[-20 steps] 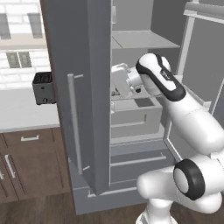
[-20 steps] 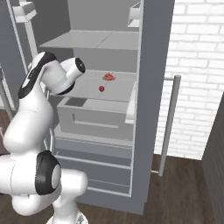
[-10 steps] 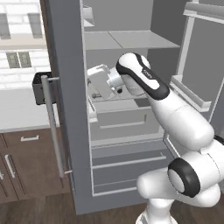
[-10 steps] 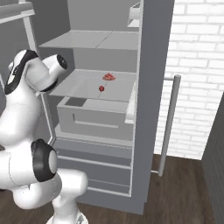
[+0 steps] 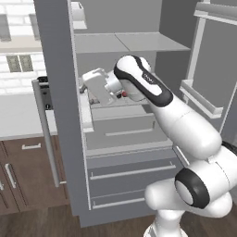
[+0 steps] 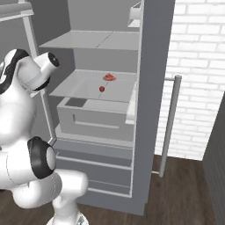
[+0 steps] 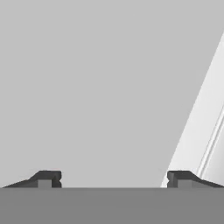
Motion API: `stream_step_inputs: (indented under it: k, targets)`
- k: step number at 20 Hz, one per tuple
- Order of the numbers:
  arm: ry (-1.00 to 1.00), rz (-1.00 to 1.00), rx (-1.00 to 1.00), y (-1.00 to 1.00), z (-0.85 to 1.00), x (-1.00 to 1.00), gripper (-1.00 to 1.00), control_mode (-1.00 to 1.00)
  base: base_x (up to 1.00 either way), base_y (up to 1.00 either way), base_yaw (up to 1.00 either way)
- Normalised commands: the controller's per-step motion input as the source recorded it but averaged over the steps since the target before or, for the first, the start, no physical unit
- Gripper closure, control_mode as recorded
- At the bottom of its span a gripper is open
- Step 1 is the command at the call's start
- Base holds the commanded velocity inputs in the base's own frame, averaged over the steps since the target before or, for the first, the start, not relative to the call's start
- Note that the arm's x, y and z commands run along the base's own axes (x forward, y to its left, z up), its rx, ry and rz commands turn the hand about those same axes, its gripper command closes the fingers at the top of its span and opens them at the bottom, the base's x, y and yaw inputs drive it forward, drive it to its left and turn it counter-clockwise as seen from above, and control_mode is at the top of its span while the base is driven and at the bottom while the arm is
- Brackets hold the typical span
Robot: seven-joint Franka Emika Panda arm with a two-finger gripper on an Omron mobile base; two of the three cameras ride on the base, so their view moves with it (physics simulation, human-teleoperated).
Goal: Take the strawberry from the fridge and place it on top of the pancake, located on the dining counter.
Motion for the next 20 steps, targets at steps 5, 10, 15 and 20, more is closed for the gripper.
stream_step_inputs:
  k: [5, 10, 15, 20]
  targets:
    - [-0.04, -0.06, 0.00, -0.65, 0.24, -0.06, -1.00, -1.00, 0.00, 0.00, 0.00]
    - [-0.06, -0.08, 0.00, -0.74, 0.14, -0.06, -1.00, -1.00, 0.00, 0.00, 0.00]
    - [-0.12, -0.14, -0.13, -0.70, 0.00, -0.32, -1.00, -1.00, 0.00, 0.00, 0.00]
    - [-0.15, -0.21, -0.28, -0.64, -0.21, -0.40, -1.00, -1.00, 0.00, 0.00, 0.00]
